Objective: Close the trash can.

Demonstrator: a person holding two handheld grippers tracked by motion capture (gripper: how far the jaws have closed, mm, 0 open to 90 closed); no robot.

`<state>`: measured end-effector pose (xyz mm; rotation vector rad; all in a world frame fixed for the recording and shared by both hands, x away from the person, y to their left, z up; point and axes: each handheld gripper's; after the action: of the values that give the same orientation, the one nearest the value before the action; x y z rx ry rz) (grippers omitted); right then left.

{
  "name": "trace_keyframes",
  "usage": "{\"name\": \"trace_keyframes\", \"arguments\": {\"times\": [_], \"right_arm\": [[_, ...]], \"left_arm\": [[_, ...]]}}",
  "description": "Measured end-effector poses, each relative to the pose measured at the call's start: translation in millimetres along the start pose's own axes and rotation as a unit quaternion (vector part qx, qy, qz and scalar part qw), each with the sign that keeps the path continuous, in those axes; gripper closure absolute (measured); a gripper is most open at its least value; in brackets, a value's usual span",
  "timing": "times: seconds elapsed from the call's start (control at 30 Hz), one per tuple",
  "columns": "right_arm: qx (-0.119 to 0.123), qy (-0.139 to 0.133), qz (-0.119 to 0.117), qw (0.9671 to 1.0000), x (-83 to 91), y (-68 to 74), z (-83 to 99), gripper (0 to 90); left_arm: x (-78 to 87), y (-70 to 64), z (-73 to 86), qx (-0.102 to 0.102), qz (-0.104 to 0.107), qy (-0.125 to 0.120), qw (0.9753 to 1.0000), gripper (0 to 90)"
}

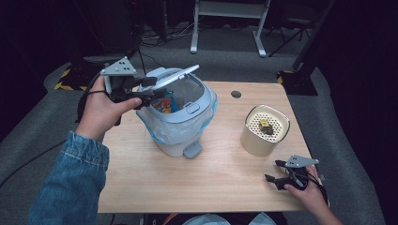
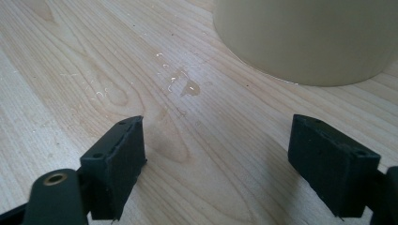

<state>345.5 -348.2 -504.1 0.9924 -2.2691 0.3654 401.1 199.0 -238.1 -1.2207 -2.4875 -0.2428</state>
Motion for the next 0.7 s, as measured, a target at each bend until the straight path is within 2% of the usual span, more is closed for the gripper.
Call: {"name": "trace_keyframes", "arguments": {"times": [0.27, 0.3, 0.5, 0.63, 0.7], "right_arm": [[0.0, 0.0, 0.0, 1.0, 0.0, 0.0, 0.0, 19.6], [0.0, 0.0, 0.0, 1.0, 0.0, 0.0, 0.0, 19.6], [0.0, 0.0, 0.0, 1.0, 0.0, 0.0, 0.0, 19.7], [0.0, 0.0, 0.0, 1.0, 0.0, 0.0, 0.0, 19.6], [0.0, 0.0, 0.0, 1.0, 0.0, 0.0, 0.0, 19.6]], "left_arm": [[-18.8, -8.1, 10.0, 0.015, 0.043, 0.013, 0.9989, 48.5], [-20.6, -7.8, 10.5, 0.011, 0.043, 0.018, 0.9989, 49.4], [-32.4, -7.5, 11.9, 0.027, 0.042, 0.032, 0.9982, 56.7], [-39.0, -6.2, 12.7, 0.022, 0.037, 0.043, 0.9981, 59.5], [-42.6, -6.2, 13.1, 0.03, 0.037, 0.045, 0.9979, 61.6]]}}
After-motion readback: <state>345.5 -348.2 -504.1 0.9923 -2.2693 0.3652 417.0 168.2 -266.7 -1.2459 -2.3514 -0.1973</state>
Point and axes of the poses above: each handheld gripper's, and its own axes: x roughly backward along the jaws, z roughly out of its underside, y roughly to its left, and after that the axes turned 2 degrees about -y, right-handed
